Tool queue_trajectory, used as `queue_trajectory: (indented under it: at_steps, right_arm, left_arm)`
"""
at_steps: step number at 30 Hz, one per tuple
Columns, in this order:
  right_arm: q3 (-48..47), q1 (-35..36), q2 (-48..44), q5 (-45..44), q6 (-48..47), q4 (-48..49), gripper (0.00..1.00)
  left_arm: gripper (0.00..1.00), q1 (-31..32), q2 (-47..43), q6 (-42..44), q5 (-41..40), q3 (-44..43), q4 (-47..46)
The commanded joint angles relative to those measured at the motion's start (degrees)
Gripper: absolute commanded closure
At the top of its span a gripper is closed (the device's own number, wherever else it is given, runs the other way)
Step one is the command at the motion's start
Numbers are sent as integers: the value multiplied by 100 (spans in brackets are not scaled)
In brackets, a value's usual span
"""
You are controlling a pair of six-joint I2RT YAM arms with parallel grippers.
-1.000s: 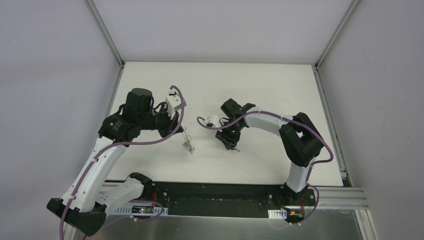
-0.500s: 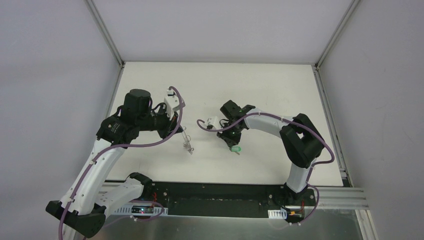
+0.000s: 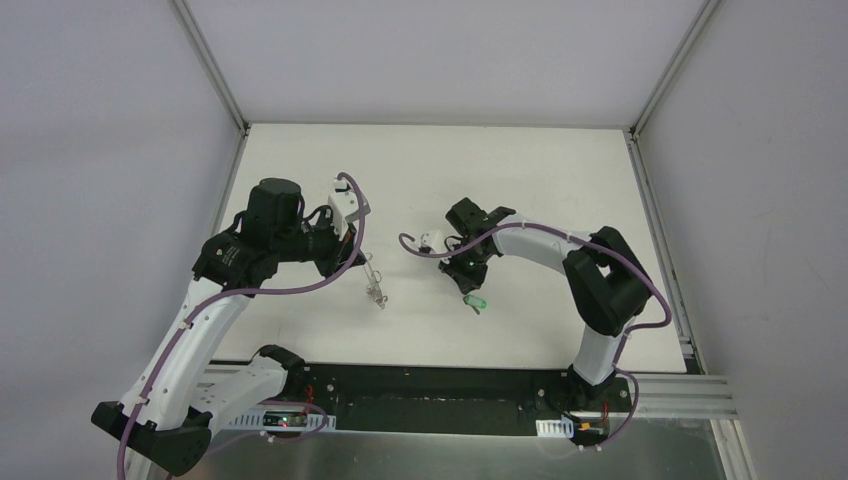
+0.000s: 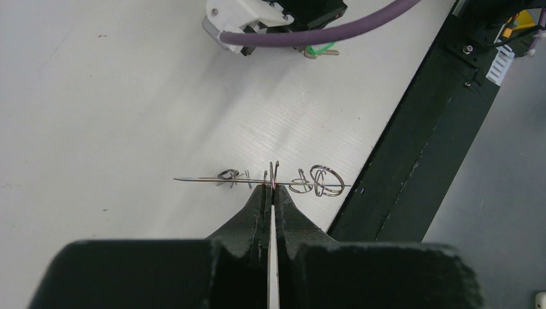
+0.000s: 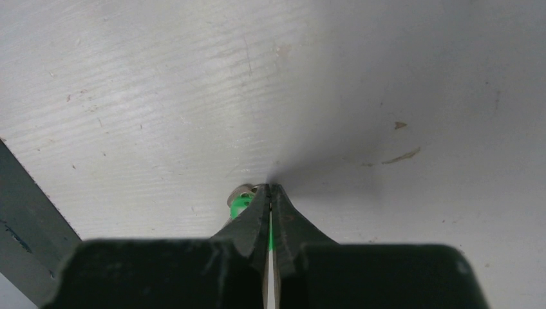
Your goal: Put the keys on the keyring
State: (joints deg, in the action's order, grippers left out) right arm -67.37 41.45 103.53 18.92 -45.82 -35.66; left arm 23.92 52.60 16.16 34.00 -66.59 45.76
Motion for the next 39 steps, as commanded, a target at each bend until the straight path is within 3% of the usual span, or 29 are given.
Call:
queue_trajectory:
  at_steps: [1, 11, 17, 29, 39]
  right_arm:
    - [-41, -174, -492, -36, 153, -136, 100]
    - [356, -330, -561, -751, 374, 284, 100]
    - [335, -333, -509, -693, 603, 314, 100]
    - [360, -331, -558, -522, 912, 244, 84]
    - [464, -339, -635, -570, 978, 242, 84]
  left_arm:
    - [100, -28, -83, 108, 62, -21, -126]
    - [100, -28, -57, 90, 73, -12, -143]
    - [100, -28, -58, 82, 88, -17, -144]
    - [100, -28, -85, 82, 98, 40, -181]
    - [100, -28, -127, 87, 102, 67, -186]
